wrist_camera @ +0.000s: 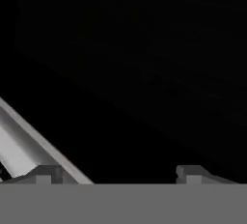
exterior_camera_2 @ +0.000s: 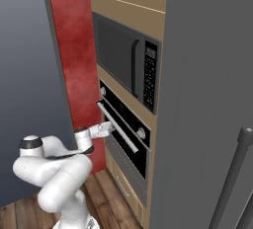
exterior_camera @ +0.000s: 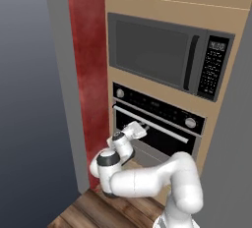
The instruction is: Place the fish on the top rack of the oven, and slide the tray back inside. Close the oven door.
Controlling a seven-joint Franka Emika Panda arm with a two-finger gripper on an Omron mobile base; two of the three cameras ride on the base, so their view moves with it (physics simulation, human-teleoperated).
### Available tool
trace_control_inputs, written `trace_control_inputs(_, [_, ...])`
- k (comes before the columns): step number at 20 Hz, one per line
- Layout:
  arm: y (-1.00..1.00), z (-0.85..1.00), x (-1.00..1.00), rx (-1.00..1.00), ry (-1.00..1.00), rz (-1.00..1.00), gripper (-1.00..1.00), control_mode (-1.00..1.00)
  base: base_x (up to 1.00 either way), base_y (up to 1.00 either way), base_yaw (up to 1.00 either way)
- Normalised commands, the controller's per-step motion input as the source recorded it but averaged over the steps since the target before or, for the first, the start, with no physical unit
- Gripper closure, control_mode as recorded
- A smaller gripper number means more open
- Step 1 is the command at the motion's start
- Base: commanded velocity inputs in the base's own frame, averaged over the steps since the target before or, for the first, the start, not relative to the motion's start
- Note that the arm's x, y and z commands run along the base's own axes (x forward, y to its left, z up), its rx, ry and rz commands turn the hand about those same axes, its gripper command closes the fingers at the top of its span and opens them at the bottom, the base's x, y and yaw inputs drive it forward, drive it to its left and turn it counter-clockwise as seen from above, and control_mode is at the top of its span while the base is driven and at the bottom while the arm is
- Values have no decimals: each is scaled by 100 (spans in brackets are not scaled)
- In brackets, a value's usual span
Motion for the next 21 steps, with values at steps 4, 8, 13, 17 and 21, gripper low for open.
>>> trace_control_inputs(4, [-68, 46, 66, -32, -29, -20, -100, -100, 0, 0, 0])
trace_control_inputs(8, [-87, 29, 32, -17, -41, -20, -100, -100, 0, 0, 0])
trace_control_inputs(13, [-88, 4, 0, 1, -38, -16, -100, -100, 0, 0, 0])
trace_control_inputs(17, [-38, 0, 0, 8, -2, 0, -100, -100, 0, 0, 0])
trace_control_inputs(21, [-25, 0, 0, 7, 0, 0, -100, -100, 0, 0, 0])
